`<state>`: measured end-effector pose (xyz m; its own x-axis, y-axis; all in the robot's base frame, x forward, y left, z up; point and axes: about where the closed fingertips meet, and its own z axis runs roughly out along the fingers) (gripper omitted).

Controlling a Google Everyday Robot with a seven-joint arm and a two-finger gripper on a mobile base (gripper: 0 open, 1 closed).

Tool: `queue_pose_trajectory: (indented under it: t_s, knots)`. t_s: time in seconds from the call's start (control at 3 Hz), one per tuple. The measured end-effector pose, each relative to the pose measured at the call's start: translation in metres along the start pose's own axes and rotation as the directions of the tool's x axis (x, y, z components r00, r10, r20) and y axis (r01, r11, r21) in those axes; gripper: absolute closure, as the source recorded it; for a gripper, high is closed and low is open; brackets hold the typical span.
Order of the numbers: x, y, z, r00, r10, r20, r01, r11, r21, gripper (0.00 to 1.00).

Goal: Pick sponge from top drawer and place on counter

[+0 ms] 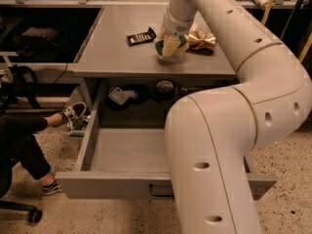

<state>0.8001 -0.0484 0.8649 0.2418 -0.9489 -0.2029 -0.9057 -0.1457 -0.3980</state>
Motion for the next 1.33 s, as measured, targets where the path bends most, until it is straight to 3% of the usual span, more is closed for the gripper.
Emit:
queue_pose_trajectory:
  t_s: [0.67, 1.0, 1.33]
  knots:
    - [0.0000, 0.0000, 0.0002, 1.000, 0.000, 0.000, 0.000, 1.0000, 0.000, 0.12]
    - [0.0000, 0.0000, 0.0002, 1.000, 0.000, 0.000, 0.000, 1.0000, 0.000, 0.00]
    - [0.0000, 0.0000, 0.0002, 1.000, 0.000, 0.000, 0.000, 1.0000, 0.000, 0.00]
